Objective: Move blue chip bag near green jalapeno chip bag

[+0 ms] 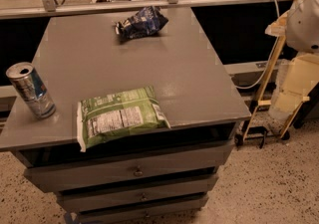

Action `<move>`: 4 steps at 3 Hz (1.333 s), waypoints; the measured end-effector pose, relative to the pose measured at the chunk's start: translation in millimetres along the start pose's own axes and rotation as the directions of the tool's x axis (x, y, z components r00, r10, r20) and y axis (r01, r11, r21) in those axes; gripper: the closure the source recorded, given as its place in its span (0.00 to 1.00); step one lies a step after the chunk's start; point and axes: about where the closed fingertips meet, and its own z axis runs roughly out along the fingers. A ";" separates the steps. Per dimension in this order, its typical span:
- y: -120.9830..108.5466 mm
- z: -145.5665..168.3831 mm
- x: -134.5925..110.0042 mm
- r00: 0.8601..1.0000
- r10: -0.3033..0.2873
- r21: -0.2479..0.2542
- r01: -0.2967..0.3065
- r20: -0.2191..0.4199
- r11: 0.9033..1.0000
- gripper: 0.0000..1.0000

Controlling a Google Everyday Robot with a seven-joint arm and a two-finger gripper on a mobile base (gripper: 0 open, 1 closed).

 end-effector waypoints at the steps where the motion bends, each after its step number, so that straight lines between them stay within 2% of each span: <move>1: 0.0 0.0 0.0 1.000 0.000 0.000 0.000 0.000 1.000 0.00; 2: -24.3 3.5 -1.7 1.000 0.026 0.036 -0.026 0.014 0.999 0.00; 3: -87.6 17.9 -20.3 0.998 -0.003 0.107 -0.003 0.058 0.994 0.00; 4: -161.3 28.0 -60.3 0.980 -0.080 0.205 0.042 0.181 0.978 0.00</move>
Offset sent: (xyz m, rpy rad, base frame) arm 0.0603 -0.0136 0.0038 0.0299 -0.0706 -0.0748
